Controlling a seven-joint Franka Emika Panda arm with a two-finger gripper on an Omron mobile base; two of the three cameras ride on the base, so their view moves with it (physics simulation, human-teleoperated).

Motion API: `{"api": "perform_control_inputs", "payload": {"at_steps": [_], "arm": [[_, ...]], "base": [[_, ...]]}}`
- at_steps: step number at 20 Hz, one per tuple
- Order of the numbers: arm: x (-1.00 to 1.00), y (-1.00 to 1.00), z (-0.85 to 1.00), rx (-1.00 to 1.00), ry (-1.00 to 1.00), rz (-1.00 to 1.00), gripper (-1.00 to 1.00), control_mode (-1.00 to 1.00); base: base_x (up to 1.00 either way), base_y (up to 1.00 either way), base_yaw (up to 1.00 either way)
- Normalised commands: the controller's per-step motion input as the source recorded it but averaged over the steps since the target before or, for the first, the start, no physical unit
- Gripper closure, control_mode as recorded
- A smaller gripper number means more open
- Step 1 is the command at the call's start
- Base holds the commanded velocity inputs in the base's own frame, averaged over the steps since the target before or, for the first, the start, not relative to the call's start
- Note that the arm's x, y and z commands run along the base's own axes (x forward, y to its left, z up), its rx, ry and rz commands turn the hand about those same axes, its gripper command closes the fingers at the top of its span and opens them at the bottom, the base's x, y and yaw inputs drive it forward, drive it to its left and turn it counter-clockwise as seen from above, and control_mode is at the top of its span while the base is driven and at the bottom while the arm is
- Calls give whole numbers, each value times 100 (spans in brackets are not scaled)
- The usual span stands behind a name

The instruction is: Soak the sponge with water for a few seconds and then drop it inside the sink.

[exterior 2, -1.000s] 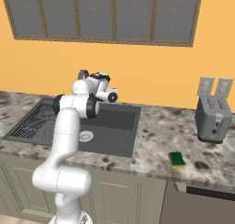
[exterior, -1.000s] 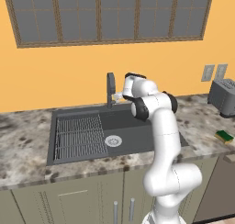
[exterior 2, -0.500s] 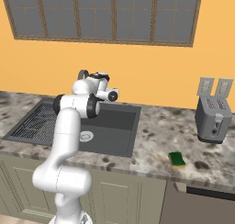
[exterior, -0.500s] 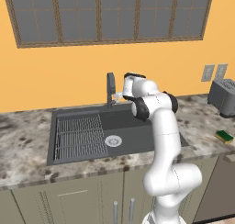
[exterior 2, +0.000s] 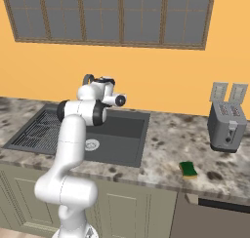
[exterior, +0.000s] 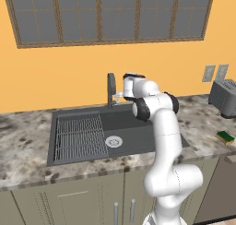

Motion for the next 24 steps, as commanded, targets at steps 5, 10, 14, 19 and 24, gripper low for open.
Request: {"api": "perform_control_inputs", "payload": {"at_steps": [5, 10, 14, 19, 24], "arm": [[-2, -43, -50, 3, 6, -1, -100, -100], [-8, -45, -57, 4, 8, -2, -100, -100], [-15, -48, -63, 4, 9, -2, -100, -100], [-20, -50, -71, 3, 10, -2, -100, -100], [-24, -49, -80, 1, 9, -2, -100, -100]], "base": [[0, 0, 0], [0, 0, 0], [0, 0, 0], [0, 0, 0], [0, 0, 0]]}}
